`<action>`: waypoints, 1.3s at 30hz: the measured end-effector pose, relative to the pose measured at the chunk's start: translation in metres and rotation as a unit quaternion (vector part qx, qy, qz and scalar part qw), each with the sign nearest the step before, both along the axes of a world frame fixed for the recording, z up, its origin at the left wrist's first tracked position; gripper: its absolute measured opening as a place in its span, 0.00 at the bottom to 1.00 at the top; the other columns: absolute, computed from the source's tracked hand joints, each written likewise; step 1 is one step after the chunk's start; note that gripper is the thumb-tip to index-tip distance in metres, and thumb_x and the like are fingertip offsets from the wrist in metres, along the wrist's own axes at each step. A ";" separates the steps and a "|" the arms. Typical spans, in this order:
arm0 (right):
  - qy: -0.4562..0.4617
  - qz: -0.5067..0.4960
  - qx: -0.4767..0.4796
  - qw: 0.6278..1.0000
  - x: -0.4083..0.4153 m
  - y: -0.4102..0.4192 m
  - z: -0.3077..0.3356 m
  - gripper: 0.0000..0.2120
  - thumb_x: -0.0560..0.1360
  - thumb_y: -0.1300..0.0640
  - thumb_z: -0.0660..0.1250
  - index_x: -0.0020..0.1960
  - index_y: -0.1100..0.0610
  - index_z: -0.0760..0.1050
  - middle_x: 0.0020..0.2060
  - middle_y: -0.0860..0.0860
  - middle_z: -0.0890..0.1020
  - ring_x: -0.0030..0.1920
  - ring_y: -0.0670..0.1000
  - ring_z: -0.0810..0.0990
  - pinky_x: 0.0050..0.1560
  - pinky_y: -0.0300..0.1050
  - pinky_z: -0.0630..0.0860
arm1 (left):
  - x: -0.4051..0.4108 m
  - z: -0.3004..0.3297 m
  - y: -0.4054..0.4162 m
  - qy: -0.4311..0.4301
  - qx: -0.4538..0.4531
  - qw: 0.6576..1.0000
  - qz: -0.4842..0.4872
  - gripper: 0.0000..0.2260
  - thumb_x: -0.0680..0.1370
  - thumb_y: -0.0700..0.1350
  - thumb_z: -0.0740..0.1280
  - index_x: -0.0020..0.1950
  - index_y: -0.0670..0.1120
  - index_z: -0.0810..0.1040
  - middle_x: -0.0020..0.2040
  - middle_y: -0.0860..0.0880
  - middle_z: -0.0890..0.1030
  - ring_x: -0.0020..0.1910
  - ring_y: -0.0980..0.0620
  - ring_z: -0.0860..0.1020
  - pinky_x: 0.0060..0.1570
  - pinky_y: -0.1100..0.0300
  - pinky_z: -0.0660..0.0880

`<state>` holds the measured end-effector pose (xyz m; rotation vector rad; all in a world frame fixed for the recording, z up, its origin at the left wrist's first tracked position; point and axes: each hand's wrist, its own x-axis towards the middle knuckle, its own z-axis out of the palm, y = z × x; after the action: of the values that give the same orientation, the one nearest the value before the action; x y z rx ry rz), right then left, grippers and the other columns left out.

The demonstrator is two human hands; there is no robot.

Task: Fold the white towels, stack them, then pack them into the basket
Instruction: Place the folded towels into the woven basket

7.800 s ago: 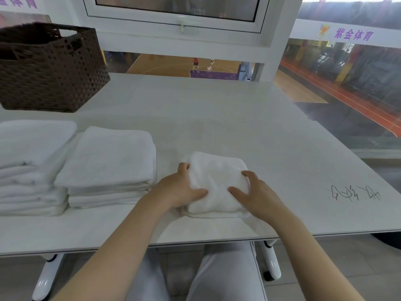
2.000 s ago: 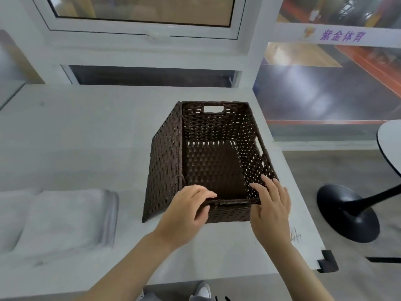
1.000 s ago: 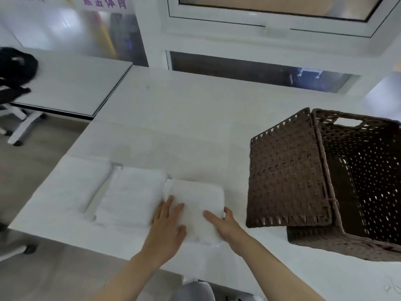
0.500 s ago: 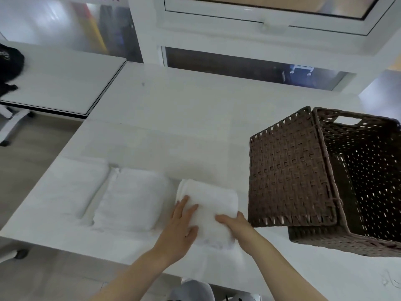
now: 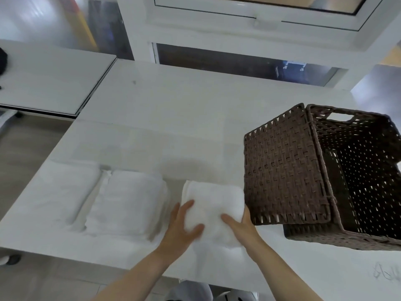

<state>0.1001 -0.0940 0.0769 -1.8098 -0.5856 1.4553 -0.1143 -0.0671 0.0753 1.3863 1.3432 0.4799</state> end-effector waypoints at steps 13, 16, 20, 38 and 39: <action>-0.357 0.107 0.115 0.921 -0.022 -0.020 0.019 0.34 0.80 0.46 0.63 0.79 0.43 0.49 0.80 0.48 0.45 0.78 0.50 0.55 0.70 0.46 0.68 | -0.007 -0.011 0.012 -0.057 -0.033 0.997 -0.045 0.37 0.66 0.64 0.74 0.69 0.64 0.58 0.69 0.56 0.67 0.65 0.56 0.72 0.58 0.63 0.76; -0.365 0.172 0.167 0.900 -0.018 -0.022 0.013 0.21 0.81 0.48 0.61 0.73 0.38 0.64 0.79 0.45 0.44 0.79 0.43 0.45 0.75 0.42 0.58 | -0.007 -0.009 0.014 -0.074 -0.045 0.996 -0.028 0.29 0.74 0.58 0.72 0.69 0.62 0.62 0.68 0.57 0.68 0.64 0.56 0.73 0.56 0.64 0.76; -0.192 0.058 0.142 0.969 -0.020 -0.017 0.016 0.20 0.82 0.57 0.61 0.54 0.29 0.77 0.71 0.45 0.66 0.69 0.37 0.66 0.65 0.27 0.66 | -0.008 -0.008 0.016 -0.102 -0.054 0.993 -0.024 0.17 0.79 0.59 0.63 0.67 0.62 0.65 0.67 0.58 0.70 0.66 0.57 0.72 0.63 0.61 0.72; -0.039 -0.064 0.104 0.992 -0.013 -0.023 0.005 0.14 0.76 0.55 0.71 0.58 0.40 0.80 0.63 0.41 0.76 0.63 0.41 0.74 0.64 0.41 0.74 | -0.003 -0.006 0.013 -0.172 -0.091 0.980 0.034 0.18 0.76 0.54 0.70 0.65 0.60 0.73 0.70 0.57 0.67 0.63 0.66 0.72 0.56 0.69 0.73; -0.037 -0.085 0.109 0.990 -0.014 -0.024 0.003 0.14 0.76 0.56 0.72 0.58 0.41 0.80 0.62 0.41 0.77 0.63 0.43 0.75 0.64 0.46 0.75 | -0.003 -0.006 0.012 -0.174 -0.093 0.979 0.047 0.15 0.79 0.49 0.69 0.65 0.58 0.74 0.70 0.57 0.67 0.61 0.67 0.72 0.53 0.72 0.73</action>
<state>0.0856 -0.1184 0.0803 -1.7034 -0.5872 1.1678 -0.1173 -0.0554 0.0698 1.0336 1.1360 0.6128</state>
